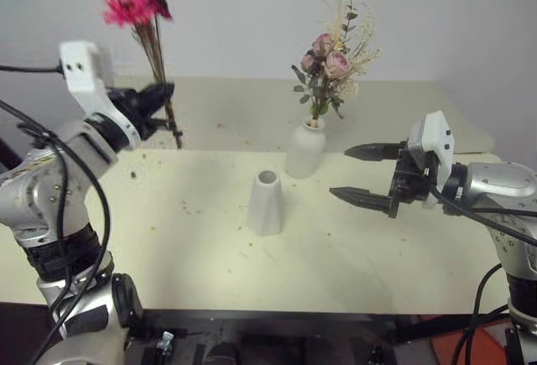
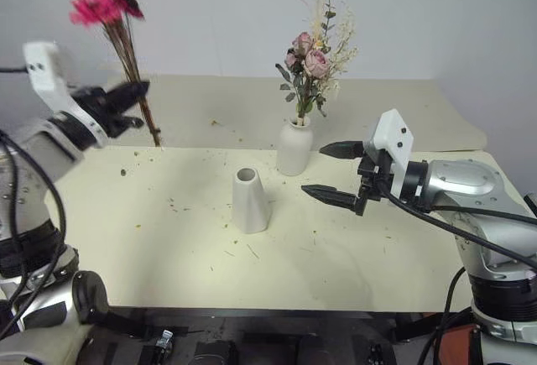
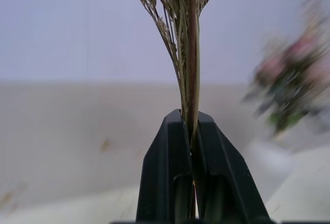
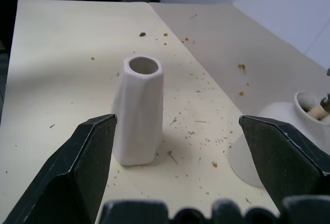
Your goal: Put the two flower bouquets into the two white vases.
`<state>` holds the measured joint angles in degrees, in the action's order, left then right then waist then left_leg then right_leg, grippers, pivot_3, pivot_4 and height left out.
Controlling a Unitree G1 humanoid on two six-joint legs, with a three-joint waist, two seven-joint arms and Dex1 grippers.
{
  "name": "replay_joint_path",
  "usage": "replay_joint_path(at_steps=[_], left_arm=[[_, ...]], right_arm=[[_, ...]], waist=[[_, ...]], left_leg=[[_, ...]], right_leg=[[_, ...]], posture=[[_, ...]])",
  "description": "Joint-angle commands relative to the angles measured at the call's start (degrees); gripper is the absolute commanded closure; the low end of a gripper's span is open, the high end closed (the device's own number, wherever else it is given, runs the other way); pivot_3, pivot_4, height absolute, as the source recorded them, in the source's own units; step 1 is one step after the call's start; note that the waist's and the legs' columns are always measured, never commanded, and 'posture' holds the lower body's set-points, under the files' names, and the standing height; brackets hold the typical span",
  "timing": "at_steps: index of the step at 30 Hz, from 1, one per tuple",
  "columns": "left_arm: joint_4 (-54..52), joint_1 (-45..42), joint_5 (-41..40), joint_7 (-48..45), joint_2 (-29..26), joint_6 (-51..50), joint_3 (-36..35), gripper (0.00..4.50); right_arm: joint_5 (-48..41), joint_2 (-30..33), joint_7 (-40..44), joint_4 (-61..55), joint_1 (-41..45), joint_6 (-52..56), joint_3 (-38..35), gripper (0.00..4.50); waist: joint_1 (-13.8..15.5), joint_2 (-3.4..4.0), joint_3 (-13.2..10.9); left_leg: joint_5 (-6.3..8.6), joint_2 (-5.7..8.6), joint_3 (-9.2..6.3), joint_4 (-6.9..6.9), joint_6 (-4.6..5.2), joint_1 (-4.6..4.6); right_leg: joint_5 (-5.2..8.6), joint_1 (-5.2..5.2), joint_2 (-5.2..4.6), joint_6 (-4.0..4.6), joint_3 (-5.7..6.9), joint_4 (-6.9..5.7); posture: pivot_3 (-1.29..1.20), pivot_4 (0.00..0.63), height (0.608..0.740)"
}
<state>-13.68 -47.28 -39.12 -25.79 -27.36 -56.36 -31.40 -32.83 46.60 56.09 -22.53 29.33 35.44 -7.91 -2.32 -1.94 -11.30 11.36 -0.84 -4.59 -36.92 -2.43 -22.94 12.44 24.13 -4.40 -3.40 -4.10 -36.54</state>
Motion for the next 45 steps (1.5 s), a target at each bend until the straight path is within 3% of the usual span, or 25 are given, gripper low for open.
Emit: replay_joint_path(at_steps=[1, 10, 20, 30, 45], left_arm=[[3.14, -0.92, -7.56, -10.62, 2.41, 10.68, -2.26, 4.48], [22.45, -5.44, -11.55, -30.71, 5.28, 21.66, 4.48, 4.48], [38.65, -10.67, -9.56, -42.49, 4.72, 21.92, 10.64, 4.48], [44.10, -10.57, -6.63, -45.66, 7.47, 25.09, 13.94, 4.48], [40.15, -8.58, -6.25, -45.30, 9.60, 22.69, 16.40, 4.48]], right_arm=[[-1.13, -0.17, -1.22, -2.95, -0.94, -1.61, -2.30, 0.00], [-4.83, 1.32, -3.69, -7.77, -4.53, 2.09, -3.92, 0.00], [-5.33, 0.93, -9.50, -12.77, -8.52, 2.89, -4.65, 0.00], [-4.29, 0.13, -13.70, -14.04, -9.63, 2.03, -3.65, 0.00], [-2.15, -0.54, -16.28, -14.31, -10.19, 0.99, -2.66, 0.00]], waist=[[0.07, 0.00, 0.00], [-0.02, -0.01, 0.00], [-0.27, -0.01, 0.01], [-0.14, -0.01, 0.01], [-0.13, -0.01, 0.01]], left_leg=[[-0.01, 0.00, 0.00, -0.01, -0.01, -0.01], [-0.01, 0.00, -0.01, -0.07, -0.01, -0.06], [0.00, -0.01, -0.01, -0.05, 0.01, -0.11], [0.00, -0.01, -0.02, -0.06, 0.01, -0.14], [0.00, -0.01, -0.02, -0.05, 0.01, -0.15]], right_leg=[[-0.01, 0.00, 0.00, 0.01, 0.00, 0.01], [-0.03, 0.01, 0.03, 0.04, 0.00, 0.01], [-0.03, 0.05, 0.03, 0.04, 0.00, 0.08], [-0.03, 0.04, 0.02, 0.03, 0.01, 0.12], [-0.03, 0.04, 0.02, 0.01, 0.01, 0.14]], posture=[[0.00, 0.150, 0.740], [0.00, 0.150, 0.740], [0.00, 0.150, 0.740], [0.00, 0.150, 0.740], [0.00, 0.150, 0.740]])
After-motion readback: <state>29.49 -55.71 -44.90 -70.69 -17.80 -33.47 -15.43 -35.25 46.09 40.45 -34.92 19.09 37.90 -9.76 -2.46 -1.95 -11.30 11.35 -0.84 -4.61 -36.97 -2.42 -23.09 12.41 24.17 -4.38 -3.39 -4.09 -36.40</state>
